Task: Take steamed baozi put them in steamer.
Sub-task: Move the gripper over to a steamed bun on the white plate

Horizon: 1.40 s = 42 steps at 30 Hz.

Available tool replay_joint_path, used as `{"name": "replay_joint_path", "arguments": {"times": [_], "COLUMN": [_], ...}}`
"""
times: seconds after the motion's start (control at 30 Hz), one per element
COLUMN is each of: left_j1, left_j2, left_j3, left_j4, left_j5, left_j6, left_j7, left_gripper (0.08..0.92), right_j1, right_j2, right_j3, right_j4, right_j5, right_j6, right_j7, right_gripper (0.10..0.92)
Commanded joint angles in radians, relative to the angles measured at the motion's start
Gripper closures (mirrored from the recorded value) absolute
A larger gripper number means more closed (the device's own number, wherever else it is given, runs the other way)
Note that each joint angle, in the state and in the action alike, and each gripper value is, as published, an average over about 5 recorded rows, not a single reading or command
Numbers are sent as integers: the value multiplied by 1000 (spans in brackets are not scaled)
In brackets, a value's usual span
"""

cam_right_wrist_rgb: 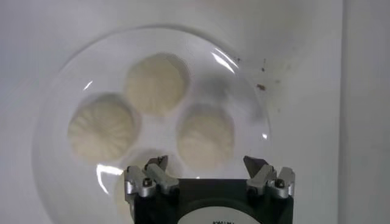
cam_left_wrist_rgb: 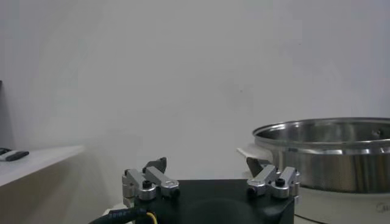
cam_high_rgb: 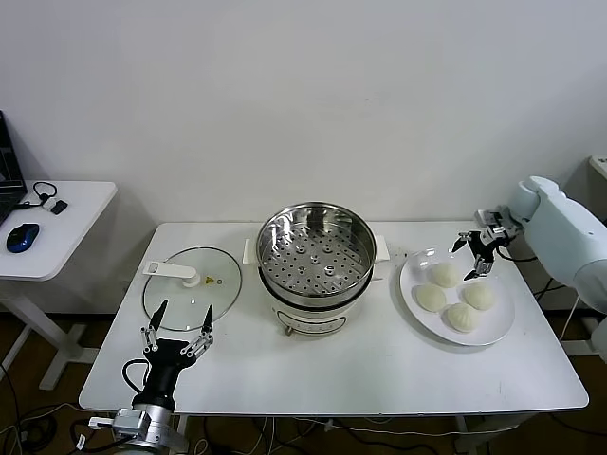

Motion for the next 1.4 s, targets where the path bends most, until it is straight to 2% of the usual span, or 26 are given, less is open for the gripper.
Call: {"name": "replay_joint_path", "arguments": {"times": [0.03, 0.47, 1.17, 1.4], "left_j1": [3, 9, 17, 15], "left_j2": [0, -2, -7, -6], "left_j3": [-1, 2, 7, 8], "left_j4": [3, 6, 9, 7], "left_j5": [0, -1, 0, 0], "left_j6": [-1, -7, -14, -12], "left_j7": [0, 0, -1, -1], "left_gripper": [177, 177, 177, 177], "right_j1": [-43, -61, -61, -66], "right_j2": [54, 74, 91, 92], "right_j3": [89, 190, 226, 230], "right_j4": [-46, -72, -98, -96], "right_j5": [-84, -222, -257, -255], "right_j6": [-9, 4, -13, -21], "right_j7": [9, 37, 61, 57], "right_gripper": [203, 203, 208, 305]}}
